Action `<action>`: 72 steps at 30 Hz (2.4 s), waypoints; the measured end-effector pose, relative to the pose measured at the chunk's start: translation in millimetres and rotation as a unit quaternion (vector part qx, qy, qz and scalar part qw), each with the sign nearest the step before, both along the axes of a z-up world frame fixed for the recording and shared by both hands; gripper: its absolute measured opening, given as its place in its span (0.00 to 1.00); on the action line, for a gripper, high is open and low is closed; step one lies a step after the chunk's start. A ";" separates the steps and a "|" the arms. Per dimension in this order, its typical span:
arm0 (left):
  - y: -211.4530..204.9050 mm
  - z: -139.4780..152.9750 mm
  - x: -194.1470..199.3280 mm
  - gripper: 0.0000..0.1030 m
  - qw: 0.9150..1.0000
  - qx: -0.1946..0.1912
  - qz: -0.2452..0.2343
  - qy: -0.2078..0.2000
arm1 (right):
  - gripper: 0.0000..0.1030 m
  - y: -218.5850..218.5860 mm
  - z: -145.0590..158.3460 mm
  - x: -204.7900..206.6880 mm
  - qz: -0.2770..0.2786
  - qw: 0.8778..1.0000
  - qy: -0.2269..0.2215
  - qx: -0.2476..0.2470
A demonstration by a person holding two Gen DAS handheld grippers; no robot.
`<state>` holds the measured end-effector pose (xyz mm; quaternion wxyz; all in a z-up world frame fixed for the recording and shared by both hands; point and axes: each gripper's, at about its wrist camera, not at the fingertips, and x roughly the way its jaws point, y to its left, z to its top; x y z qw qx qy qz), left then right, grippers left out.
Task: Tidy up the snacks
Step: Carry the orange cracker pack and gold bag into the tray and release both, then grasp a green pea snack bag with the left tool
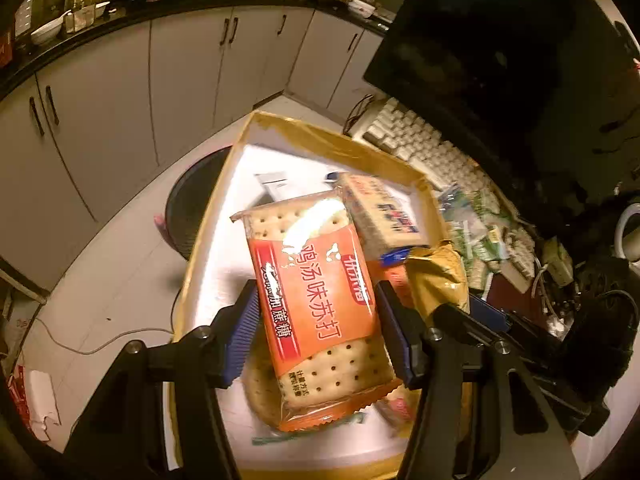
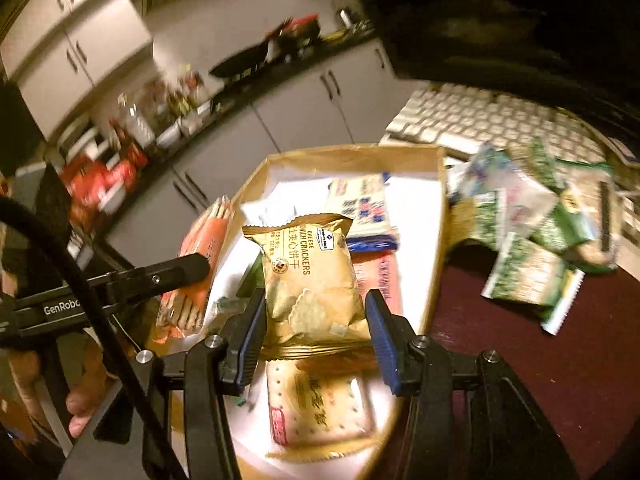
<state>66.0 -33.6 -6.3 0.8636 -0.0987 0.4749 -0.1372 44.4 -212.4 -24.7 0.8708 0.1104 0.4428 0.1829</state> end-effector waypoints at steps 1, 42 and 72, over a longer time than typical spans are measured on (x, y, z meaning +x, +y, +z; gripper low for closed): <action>-2.7 -2.8 1.8 0.57 1.000 0.004 0.000 -0.001 | 0.48 5.6 -3.2 3.3 0.003 1.000 0.006 -0.009; -251.7 -52.9 22.3 0.81 0.971 0.093 -0.206 0.080 | 0.73 -240.1 -37.0 -70.5 -0.275 0.948 -0.016 0.161; -166.8 -1.9 -32.7 0.47 0.977 -0.043 -0.205 0.033 | 0.38 -186.5 -24.9 35.4 -0.186 0.979 0.044 0.072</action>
